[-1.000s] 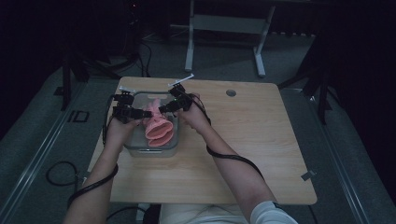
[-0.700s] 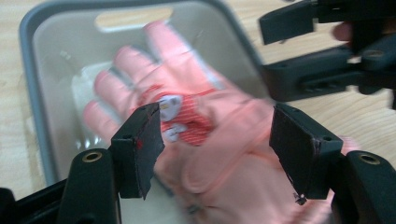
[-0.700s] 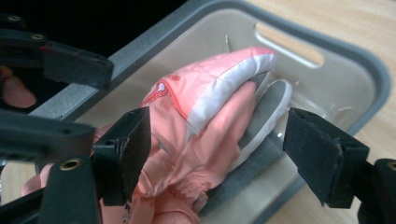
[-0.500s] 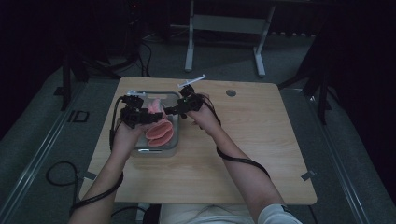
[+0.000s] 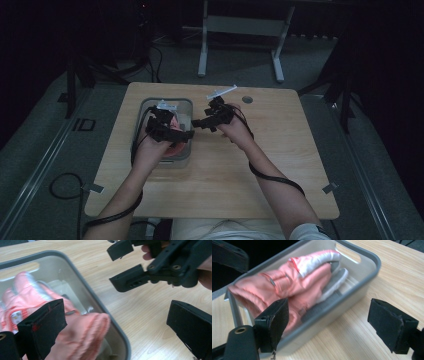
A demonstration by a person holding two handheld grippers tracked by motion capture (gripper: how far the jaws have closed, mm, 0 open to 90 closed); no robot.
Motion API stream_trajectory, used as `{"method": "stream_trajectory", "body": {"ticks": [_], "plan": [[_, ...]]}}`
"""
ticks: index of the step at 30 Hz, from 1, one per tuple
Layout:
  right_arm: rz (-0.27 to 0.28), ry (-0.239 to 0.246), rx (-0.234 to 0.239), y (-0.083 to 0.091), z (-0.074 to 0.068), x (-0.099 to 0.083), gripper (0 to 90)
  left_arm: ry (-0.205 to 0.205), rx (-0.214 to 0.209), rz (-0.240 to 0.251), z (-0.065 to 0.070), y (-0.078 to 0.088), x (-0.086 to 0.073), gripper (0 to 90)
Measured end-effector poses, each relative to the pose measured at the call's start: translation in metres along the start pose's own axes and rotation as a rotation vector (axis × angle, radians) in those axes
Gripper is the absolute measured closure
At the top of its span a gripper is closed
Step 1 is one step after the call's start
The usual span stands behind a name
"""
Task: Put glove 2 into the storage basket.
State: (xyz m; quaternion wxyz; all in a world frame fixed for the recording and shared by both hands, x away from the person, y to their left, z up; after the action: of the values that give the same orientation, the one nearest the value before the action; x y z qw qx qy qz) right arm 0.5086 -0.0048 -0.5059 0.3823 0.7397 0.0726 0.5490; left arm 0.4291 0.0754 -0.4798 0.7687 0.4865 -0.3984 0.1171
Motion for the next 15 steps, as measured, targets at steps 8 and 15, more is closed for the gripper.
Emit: {"method": "stream_trajectory", "body": {"ticks": [8, 15], "plan": [[0.007, 0.006, -0.014, 0.016, 0.006, -0.016, 17.1, -0.049, -0.048, 0.025, 0.034, -0.008, 0.0, 1.7], [0.028, 0.012, -0.016, 0.028, 0.011, -0.028, 17.4, -0.096, -0.096, 0.018, 0.06, -0.02, -0.007, 1.7]]}}
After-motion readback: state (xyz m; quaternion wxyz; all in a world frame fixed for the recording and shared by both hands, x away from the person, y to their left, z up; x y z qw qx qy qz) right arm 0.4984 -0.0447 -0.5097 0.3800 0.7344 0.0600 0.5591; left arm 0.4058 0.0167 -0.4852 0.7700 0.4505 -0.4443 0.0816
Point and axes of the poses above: each handheld gripper's, and its own axes: y roughly backward along the jaws, x roughly out of its top, z roughly to its right, the point moved 10 cm from there along -y, roughly forward along the jaws, and after that the axes turned 5 degrees about y, right-handed, at the moved point
